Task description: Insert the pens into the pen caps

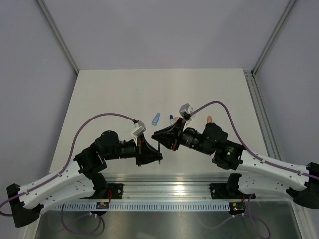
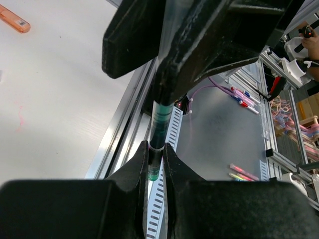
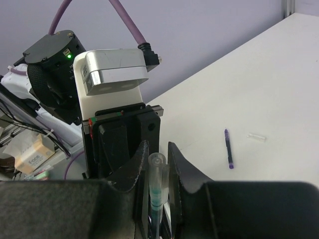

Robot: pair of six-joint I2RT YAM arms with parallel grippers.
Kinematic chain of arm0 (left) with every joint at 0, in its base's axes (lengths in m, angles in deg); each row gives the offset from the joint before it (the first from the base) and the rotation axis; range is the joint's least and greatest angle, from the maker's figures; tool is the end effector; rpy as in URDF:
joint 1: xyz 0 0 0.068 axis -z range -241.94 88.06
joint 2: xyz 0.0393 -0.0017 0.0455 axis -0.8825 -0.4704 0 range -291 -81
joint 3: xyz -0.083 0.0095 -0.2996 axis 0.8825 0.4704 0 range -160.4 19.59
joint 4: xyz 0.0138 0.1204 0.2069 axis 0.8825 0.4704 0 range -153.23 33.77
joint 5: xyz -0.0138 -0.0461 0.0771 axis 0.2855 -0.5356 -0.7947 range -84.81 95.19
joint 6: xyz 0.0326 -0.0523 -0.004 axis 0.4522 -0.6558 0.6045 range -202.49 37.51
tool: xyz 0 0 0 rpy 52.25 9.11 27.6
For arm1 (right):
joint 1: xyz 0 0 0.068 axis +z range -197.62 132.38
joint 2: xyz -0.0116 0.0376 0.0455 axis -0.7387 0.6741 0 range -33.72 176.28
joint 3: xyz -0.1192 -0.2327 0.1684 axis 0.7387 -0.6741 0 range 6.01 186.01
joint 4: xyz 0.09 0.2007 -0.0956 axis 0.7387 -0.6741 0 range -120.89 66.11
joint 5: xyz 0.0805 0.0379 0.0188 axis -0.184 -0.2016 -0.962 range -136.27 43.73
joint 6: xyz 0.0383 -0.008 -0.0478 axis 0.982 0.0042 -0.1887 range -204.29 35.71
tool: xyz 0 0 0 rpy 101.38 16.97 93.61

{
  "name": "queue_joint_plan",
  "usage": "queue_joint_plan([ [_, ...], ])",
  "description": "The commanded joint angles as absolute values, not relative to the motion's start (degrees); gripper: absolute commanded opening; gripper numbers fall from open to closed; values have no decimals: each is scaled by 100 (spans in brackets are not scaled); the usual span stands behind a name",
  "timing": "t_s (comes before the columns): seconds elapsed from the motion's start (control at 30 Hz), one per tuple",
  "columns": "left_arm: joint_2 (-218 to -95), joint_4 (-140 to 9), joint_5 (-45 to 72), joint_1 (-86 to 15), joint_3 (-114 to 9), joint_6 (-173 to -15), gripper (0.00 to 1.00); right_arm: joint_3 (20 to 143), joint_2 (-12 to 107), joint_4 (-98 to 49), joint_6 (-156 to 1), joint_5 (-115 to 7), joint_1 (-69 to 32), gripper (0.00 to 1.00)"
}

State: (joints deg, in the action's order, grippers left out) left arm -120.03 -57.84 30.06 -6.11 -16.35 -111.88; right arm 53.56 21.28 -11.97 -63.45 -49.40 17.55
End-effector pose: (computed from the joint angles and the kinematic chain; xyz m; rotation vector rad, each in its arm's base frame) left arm 0.0534 -0.1136 0.3354 0.7893 1.7741 -1.4229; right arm 0.0791 0.1770 0.4021 -0.6573 1.4864 1.2305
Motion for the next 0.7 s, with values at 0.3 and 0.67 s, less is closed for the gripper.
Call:
queue_joint_plan([
  [0.3,-11669,-6551,2435,-1070,-2268,-11088,0,4470,2086,-1898,-5557,-4241,2778,0],
  [0.67,-11809,-6727,2769,-1465,-2426,-11185,0,3669,2938,-720,-4589,-3291,3561,0],
])
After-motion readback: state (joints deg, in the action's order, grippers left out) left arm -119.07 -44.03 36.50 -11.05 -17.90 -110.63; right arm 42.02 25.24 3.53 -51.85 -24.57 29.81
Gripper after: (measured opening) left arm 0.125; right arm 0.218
